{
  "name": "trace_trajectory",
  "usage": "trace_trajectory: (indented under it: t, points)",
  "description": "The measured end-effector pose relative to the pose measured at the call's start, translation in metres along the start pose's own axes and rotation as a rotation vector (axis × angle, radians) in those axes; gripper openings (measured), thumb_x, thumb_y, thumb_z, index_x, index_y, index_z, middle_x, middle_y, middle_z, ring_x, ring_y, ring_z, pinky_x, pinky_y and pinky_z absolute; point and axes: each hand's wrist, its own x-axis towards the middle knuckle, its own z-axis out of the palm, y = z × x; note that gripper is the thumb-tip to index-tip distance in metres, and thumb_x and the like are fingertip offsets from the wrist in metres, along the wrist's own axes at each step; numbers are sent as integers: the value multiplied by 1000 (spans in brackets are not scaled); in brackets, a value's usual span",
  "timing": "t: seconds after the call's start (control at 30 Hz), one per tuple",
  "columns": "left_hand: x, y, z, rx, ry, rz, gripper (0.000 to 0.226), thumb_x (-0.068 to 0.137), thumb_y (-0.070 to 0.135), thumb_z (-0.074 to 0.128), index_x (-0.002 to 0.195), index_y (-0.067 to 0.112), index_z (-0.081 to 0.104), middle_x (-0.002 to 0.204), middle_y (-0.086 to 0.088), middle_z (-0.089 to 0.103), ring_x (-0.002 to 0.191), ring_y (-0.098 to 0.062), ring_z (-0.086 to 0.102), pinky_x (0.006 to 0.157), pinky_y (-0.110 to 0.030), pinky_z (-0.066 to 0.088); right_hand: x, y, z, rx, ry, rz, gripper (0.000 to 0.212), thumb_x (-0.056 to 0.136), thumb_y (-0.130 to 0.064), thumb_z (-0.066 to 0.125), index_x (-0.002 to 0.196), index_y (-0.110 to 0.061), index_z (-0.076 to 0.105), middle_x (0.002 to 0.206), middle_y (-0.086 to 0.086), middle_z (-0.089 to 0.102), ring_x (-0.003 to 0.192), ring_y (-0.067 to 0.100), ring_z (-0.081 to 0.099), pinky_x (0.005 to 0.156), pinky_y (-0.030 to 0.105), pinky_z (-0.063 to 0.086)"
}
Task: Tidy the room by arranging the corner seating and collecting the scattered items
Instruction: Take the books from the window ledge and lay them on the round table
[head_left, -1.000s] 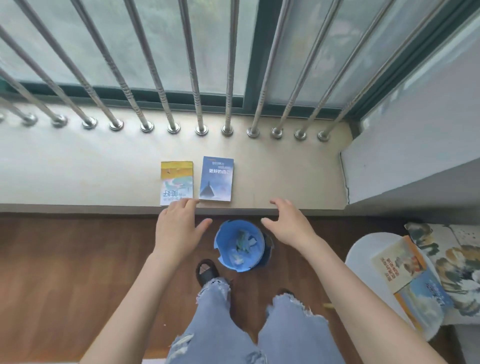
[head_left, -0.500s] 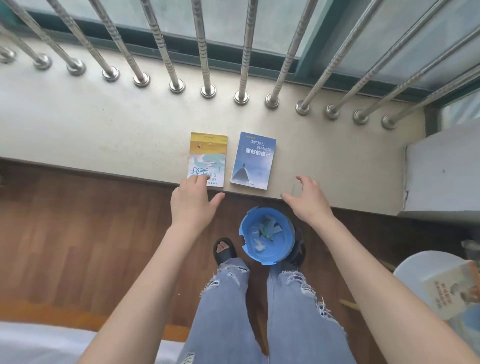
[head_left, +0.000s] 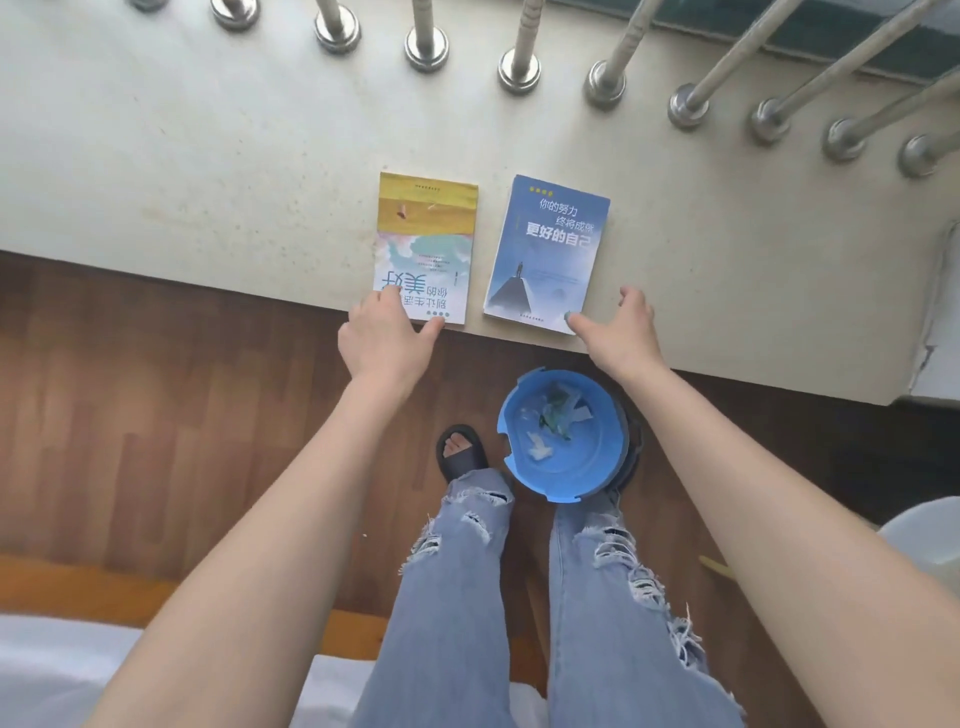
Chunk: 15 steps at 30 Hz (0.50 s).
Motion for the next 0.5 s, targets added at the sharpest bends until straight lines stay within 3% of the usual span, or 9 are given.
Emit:
trace_trajectory:
  t: [0.23,0.37,0.5]
  points:
    - [50,-18,40,-67,-28,-140,66,83,56,61,130,12,47,130,-8,51,125,-26,44,91,-41,42,54,2,40,29,30,97,90,87,-42,64,152,-6,14,156,10,21,141,28,30,109,38,31]
    - [71,-18,56,-89,-33,-194,74,81,56,64,133,9,41,135,-9,46,129,-26,39,96,-42,41,76,0,61,89,59,141,85,85,-41,66,148,-5,21,152,11,26,138,32,33,106,41,34]
    - [89,-17,68,-89,-41,-202,76,81,55,65,133,6,39,136,-10,44,130,-26,38,98,-40,40,90,-1,79,101,79,172,97,85,-41,69,153,-5,9,156,13,19,143,32,24,113,39,26]
